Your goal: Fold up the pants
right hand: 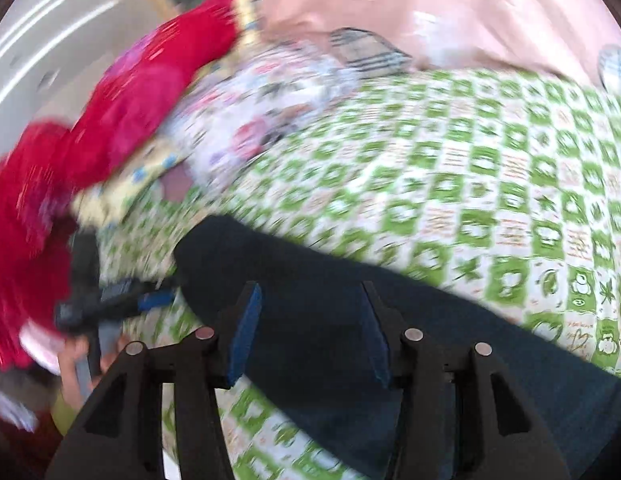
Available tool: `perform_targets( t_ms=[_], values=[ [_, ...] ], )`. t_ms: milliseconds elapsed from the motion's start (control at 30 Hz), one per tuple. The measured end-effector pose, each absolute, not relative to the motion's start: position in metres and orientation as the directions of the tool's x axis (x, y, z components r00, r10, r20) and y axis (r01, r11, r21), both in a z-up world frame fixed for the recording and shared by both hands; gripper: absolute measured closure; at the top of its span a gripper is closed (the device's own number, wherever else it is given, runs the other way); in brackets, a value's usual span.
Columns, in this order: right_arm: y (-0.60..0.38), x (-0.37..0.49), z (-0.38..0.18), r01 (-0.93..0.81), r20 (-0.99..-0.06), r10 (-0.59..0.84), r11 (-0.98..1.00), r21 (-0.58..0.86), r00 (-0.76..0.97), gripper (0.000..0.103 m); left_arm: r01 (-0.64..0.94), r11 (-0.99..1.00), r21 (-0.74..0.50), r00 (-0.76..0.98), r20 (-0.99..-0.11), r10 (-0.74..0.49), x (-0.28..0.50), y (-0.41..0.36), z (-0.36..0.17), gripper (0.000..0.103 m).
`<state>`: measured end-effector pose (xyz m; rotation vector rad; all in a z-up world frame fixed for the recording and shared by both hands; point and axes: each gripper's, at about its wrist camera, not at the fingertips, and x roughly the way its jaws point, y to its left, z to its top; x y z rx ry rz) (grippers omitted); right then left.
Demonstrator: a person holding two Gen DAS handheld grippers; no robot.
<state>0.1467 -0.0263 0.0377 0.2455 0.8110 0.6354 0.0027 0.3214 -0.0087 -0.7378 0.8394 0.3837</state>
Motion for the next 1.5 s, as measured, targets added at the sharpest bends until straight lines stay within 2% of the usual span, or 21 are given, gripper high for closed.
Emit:
perform_targets(
  t_ms=[100, 233, 400, 500, 600, 700, 767, 833, 933, 1000, 1033, 1133, 1267, 1367, 1500],
  values=[
    [-0.032, 0.178, 0.033, -0.389, -0.623, 0.590, 0.807, 0.443, 0.514, 0.052, -0.577, 0.695, -0.429, 0.616, -0.788, 0.025, 0.006, 0.324, -0.015, 0.023],
    [-0.020, 0.219, 0.011, -0.374, -0.714, 0.546, 0.833, 0.407, 0.439, 0.052, -0.574, 0.703, -0.421, 0.613, -0.790, 0.027, 0.012, 0.326, -0.020, 0.027],
    [0.011, 0.224, -0.019, -0.471, -0.778, 0.549, 0.797, 0.378, 0.306, 0.054, -0.570, 0.711, -0.412, 0.615, -0.788, 0.036, 0.020, 0.326, -0.023, 0.029],
    [0.025, 0.207, -0.026, -0.543, -0.801, 0.509, 0.788, 0.289, 0.314, 0.054, -0.559, 0.720, -0.411, 0.620, -0.783, 0.035, 0.025, 0.325, -0.025, 0.033],
    [0.025, 0.200, -0.026, -0.567, -0.810, 0.504, 0.777, 0.273, 0.300, 0.057, -0.540, 0.733, -0.413, 0.634, -0.773, 0.031, 0.032, 0.325, -0.027, 0.044],
    [0.029, 0.205, -0.027, -0.583, -0.821, 0.501, 0.765, 0.272, 0.274, 0.060, -0.526, 0.746, -0.409, 0.650, -0.759, 0.042, 0.038, 0.322, -0.028, 0.059],
    [0.026, 0.212, -0.028, -0.576, -0.818, 0.519, 0.758, 0.307, 0.246, 0.068, -0.501, 0.757, -0.419, 0.665, -0.746, 0.027, 0.040, 0.320, -0.026, 0.076],
    [0.024, 0.209, -0.024, -0.572, -0.815, 0.525, 0.757, 0.316, 0.245, 0.078, -0.462, 0.763, -0.452, 0.701, -0.713, 0.002, 0.034, 0.318, -0.019, 0.084],
    [0.020, 0.197, -0.007, -0.579, -0.783, 0.547, 0.755, 0.309, 0.297, 0.084, -0.407, 0.777, -0.481, 0.758, -0.652, -0.006, 0.019, 0.313, 0.003, 0.085],
    [0.011, 0.180, 0.017, -0.578, -0.720, 0.582, 0.756, 0.308, 0.378, 0.085, -0.349, 0.783, -0.514, 0.810, -0.586, -0.023, 0.002, 0.309, 0.025, 0.085],
    [0.006, 0.174, 0.029, -0.577, -0.683, 0.599, 0.756, 0.310, 0.418, 0.092, -0.320, 0.785, -0.530, 0.833, -0.552, -0.032, -0.006, 0.308, 0.035, 0.085],
    [-0.002, 0.160, 0.047, -0.552, -0.618, 0.583, 0.788, 0.271, 0.528, 0.093, -0.233, 0.796, -0.559, 0.878, -0.472, -0.074, -0.024, 0.307, 0.058, 0.085],
    [0.012, 0.162, 0.033, -0.527, -0.622, 0.561, 0.808, 0.265, 0.547, 0.093, -0.250, 0.828, -0.502, 0.863, -0.503, -0.044, -0.024, 0.307, 0.060, 0.086],
    [0.027, 0.168, 0.018, -0.498, -0.637, 0.526, 0.831, 0.247, 0.563, 0.093, -0.291, 0.810, -0.510, 0.842, -0.538, -0.036, -0.013, 0.324, 0.042, 0.086],
    [0.037, 0.179, 0.004, -0.462, -0.647, 0.484, 0.859, 0.221, 0.589, 0.094, -0.337, 0.826, -0.451, 0.807, -0.590, 0.007, 0.006, 0.336, 0.019, 0.086]
  ],
)
